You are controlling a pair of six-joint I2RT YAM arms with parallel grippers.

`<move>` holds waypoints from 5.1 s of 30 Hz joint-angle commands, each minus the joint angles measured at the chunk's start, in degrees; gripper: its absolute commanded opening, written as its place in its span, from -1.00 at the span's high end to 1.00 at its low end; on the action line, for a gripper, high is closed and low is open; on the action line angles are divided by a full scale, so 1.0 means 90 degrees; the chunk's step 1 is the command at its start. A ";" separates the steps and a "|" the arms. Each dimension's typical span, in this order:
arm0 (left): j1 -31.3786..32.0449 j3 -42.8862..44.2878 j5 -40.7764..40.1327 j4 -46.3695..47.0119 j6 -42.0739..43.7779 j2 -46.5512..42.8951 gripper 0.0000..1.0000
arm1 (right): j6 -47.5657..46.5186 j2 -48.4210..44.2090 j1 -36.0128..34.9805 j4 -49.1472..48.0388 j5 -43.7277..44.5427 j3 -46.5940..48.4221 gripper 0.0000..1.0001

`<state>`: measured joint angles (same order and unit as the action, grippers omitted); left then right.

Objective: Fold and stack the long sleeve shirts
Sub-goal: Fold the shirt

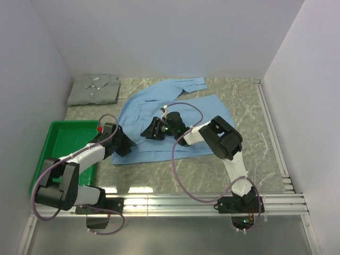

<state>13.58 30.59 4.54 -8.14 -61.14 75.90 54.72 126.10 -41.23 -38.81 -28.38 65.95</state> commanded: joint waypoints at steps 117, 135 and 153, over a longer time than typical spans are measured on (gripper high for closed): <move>-0.0249 0.4579 -0.1237 -0.2260 0.3287 0.1936 -0.83 | -0.2526 -0.4637 0.4121 0.8521 0.3729 0.0415 -0.14; -0.0396 0.6747 -0.0700 -0.2171 0.4626 0.4711 -0.27 | -0.2739 -0.2997 0.4952 0.7544 0.3583 0.1265 -0.06; -0.0630 0.6552 -0.0367 -0.2025 0.4685 0.5053 0.84 | -0.5356 -0.1122 0.5060 0.7632 0.2880 0.2944 -0.04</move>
<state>8.80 89.32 0.43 -26.87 -19.38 120.42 11.49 114.37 4.43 29.65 -1.72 88.40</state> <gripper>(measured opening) 0.105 0.522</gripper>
